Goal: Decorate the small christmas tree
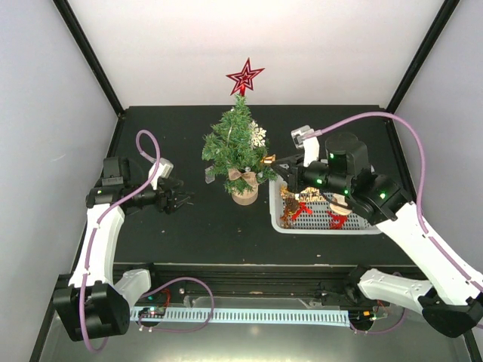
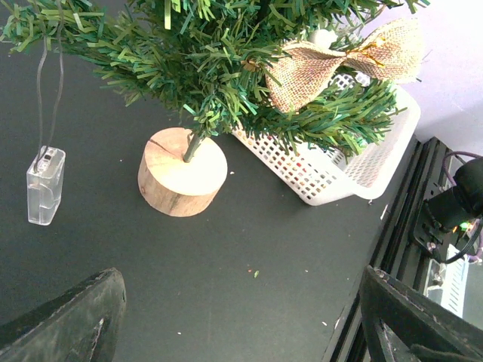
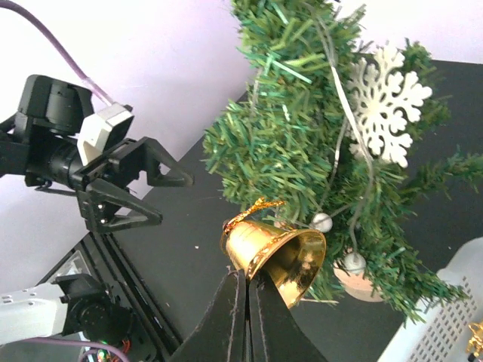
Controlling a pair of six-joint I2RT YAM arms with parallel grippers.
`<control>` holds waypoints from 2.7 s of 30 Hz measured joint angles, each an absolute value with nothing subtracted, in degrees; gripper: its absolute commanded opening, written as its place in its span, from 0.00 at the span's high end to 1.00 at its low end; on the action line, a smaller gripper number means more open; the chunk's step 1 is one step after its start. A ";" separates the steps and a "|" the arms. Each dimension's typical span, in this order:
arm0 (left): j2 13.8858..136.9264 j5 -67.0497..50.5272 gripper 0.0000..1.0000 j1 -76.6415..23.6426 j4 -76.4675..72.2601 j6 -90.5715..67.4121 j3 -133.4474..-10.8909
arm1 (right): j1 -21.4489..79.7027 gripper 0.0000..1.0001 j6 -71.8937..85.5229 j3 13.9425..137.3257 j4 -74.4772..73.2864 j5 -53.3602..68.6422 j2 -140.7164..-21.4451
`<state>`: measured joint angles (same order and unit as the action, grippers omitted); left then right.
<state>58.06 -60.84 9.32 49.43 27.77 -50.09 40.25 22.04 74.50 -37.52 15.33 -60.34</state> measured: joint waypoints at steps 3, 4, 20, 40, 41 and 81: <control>58.06 -60.84 0.15 9.32 49.41 27.77 -50.06 | 41.25 0.99 21.85 75.96 -37.41 15.16 -61.25; 58.04 -60.84 0.15 9.32 49.43 27.77 -50.06 | 41.45 0.99 21.82 76.82 -37.34 15.00 -61.89; 57.60 -60.84 0.15 9.32 49.43 27.79 -49.87 | 42.13 0.99 21.15 85.58 -36.42 11.92 -73.67; 57.65 -60.84 0.15 9.32 49.41 27.77 -49.82 | 42.13 0.99 20.93 75.48 -36.23 9.04 -67.51; 57.65 -60.84 0.15 9.32 49.36 27.77 -49.78 | 42.13 0.99 20.93 75.44 -36.25 9.04 -67.40; 57.63 -60.38 0.15 9.32 48.34 26.79 -49.23 | 44.82 0.99 23.33 70.57 -34.39 10.44 -65.91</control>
<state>57.63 -60.38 9.32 48.34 26.79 -49.23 44.82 23.33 70.57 -34.39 10.44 -65.91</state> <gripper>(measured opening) 0.852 0.012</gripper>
